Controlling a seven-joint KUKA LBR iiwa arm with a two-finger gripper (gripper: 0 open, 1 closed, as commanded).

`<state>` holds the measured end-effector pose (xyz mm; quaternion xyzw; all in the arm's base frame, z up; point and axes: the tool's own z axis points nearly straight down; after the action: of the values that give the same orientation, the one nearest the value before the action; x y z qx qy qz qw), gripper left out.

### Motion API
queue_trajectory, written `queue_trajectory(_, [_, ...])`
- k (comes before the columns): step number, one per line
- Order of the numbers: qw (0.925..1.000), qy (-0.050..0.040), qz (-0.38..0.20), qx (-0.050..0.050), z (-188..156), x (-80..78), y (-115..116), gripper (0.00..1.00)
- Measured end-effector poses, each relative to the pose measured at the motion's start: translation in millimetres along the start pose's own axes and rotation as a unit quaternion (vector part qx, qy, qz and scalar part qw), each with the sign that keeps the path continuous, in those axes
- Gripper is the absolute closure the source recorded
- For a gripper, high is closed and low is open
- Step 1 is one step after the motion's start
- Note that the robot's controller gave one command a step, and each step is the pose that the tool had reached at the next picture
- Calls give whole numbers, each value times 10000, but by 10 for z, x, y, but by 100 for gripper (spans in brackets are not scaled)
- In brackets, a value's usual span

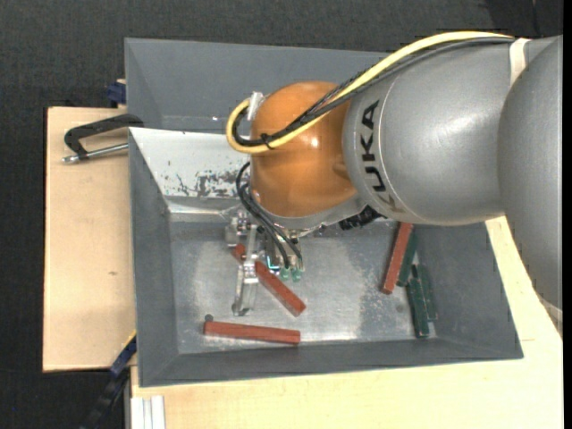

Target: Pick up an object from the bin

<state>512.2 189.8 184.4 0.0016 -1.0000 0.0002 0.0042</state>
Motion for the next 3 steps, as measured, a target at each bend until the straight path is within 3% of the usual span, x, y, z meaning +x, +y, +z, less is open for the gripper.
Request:
queue_trajectory(1, [10000, -43, 13, -10, -45, -21, -9, 0])
queue_trajectory(2, [9993, -66, -374, -20, 269, -123, -332, 0])
queue_trajectory(3, [9984, -69, -563, 1, 840, -160, -504, 0])
